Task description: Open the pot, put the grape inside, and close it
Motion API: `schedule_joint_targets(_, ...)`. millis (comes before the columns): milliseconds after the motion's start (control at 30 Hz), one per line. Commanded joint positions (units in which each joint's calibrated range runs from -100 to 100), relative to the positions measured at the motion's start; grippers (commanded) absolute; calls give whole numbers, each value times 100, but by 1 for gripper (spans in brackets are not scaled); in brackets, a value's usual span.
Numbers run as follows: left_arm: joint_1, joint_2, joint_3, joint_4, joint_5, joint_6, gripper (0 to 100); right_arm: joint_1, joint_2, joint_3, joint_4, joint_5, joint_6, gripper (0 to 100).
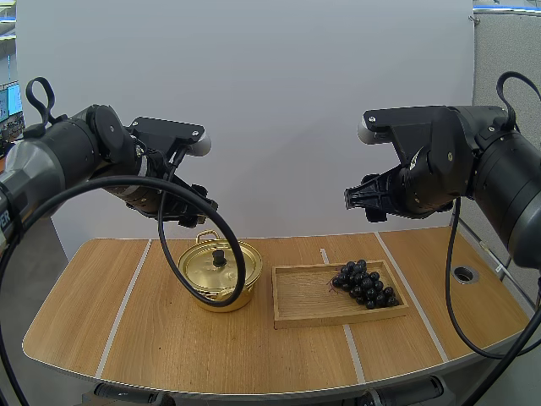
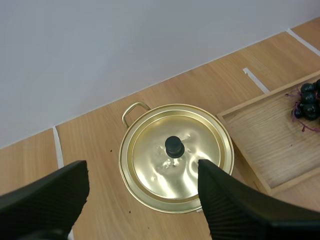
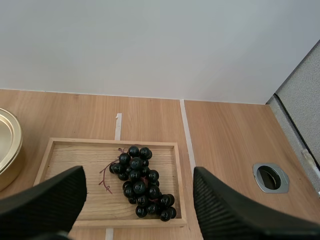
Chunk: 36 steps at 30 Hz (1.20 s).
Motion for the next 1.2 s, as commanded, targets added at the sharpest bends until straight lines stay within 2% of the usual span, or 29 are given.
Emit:
schedule_joint_targets(0, 4, 17, -48, 25, -111, 412, 100, -23, 1, -72, -2, -23, -18, 100)
schedule_joint_targets(433, -12, 1137, -109, 25, -87, 1138, 100, -23, 1, -72, -2, -23, -18, 100)
schedule_joint_targets(633, -20, 1843, -734, 25, 389, 1138, 100, -23, 1, -72, -2, -23, -18, 100)
schedule_joint_targets(733, -133, 2121, -1011, 40, 638, 1138, 100, -23, 1, -72, -2, -23, -18, 100)
schedule_joint_targets(967, -636, 2836, -1511, 415, 715, 762, 100, -23, 1, -72, -2, -23, -18, 100)
schedule_joint_targets(1100, -791, 3367, -1808, 853, 735, 471, 100, -23, 1, -72, -2, -23, -18, 100)
schedule_joint_targets(1167, -821, 3541, -1880, 1010, 750, 403, 100, -23, 1, -72, -2, -23, -18, 100)
